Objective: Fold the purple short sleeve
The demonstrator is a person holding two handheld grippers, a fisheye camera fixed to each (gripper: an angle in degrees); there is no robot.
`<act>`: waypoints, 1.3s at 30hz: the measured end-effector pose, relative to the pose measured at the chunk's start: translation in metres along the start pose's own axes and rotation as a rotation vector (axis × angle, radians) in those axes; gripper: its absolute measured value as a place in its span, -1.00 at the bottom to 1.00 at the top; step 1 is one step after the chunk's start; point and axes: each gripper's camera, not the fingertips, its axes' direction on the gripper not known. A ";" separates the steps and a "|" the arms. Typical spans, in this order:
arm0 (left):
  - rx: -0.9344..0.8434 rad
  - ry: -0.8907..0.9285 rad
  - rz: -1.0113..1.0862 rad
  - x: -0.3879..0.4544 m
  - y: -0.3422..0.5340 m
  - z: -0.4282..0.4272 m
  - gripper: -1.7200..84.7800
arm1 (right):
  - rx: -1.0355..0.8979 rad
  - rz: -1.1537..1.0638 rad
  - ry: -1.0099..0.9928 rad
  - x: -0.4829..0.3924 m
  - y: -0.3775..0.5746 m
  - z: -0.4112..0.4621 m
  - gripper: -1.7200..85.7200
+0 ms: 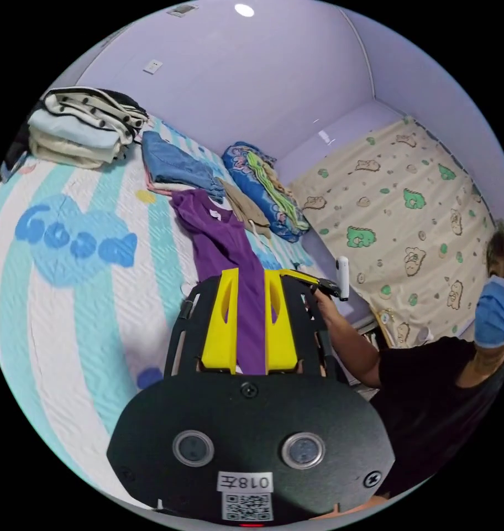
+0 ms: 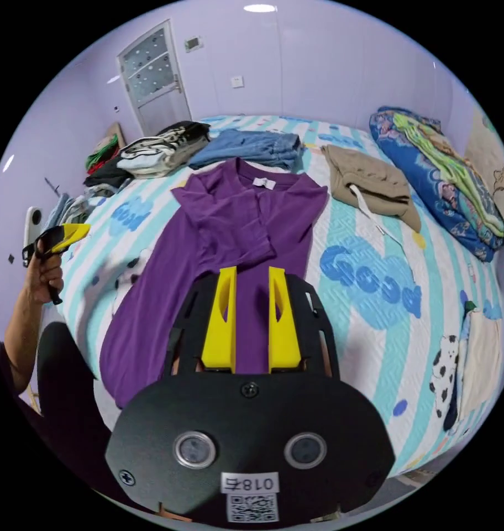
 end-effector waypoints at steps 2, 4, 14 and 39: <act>-0.031 -0.015 0.036 -0.003 -0.032 0.022 -0.78 | -0.014 0.070 -0.032 0.014 -0.018 0.031 -0.73; -0.069 -0.048 0.121 0.003 -0.075 0.057 -0.78 | 0.005 0.113 -0.080 0.022 -0.026 0.045 -0.73; -0.385 -0.381 0.377 0.042 -0.168 0.254 -0.74 | 0.042 0.104 -0.030 -0.006 -0.005 0.053 -0.93; -0.089 -0.533 0.717 0.157 -0.121 0.267 -0.97 | 0.254 -0.035 0.193 -0.071 0.041 -0.005 -0.95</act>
